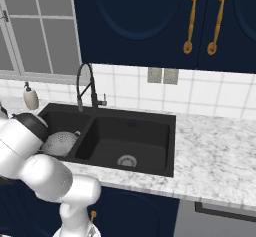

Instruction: Put the colander in the sink, put the banana in the colander, and turn on the sink faucet and pour water over the colander.

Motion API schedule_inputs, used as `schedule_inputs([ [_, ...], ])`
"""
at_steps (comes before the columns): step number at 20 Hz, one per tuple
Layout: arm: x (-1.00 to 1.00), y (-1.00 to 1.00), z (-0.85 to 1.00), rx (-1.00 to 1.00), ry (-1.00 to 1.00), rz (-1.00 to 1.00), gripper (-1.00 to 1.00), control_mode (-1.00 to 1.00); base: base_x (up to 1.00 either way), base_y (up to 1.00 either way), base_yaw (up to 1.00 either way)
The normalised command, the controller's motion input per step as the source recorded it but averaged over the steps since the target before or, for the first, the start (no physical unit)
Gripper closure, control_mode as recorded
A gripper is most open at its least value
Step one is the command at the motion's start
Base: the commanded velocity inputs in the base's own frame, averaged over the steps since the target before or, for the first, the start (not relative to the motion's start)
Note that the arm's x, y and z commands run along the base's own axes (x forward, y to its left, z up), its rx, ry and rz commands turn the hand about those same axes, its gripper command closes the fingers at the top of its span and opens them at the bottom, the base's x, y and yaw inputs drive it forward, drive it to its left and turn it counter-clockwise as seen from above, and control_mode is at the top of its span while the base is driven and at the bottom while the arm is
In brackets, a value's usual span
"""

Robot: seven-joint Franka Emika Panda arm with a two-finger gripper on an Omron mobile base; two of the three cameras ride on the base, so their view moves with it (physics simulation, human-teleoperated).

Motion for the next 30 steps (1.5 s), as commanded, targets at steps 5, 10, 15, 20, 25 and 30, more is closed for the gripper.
schedule_inputs([
  [5, 0.09, 0.53, 0.07, -0.06, 0.24, -0.12, -1.0, -1.0, 0.0, 0.0, 0.0],
  [10, 0.04, 0.55, -0.07, -0.08, 0.07, -0.15, -1.0, -1.0, 0.0, 0.0, 0.0],
  [15, 0.14, 0.34, -0.18, -0.17, 0.01, -0.16, -1.0, -1.0, 0.0, 0.0, 0.0],
  [20, 0.23, 0.16, -0.07, -0.09, 0.0, -0.15, -1.0, -1.0, 0.0, 0.0, 0.0],
  [25, 0.11, 0.22, 0.03, 0.0, 0.0, -0.02, -1.0, -1.0, 0.0, 0.0, 0.0],
  [30, 0.0, 0.1, 0.01, 0.0, 0.0, 0.0, -1.0, -1.0, 0.0, 0.0, 0.0],
])
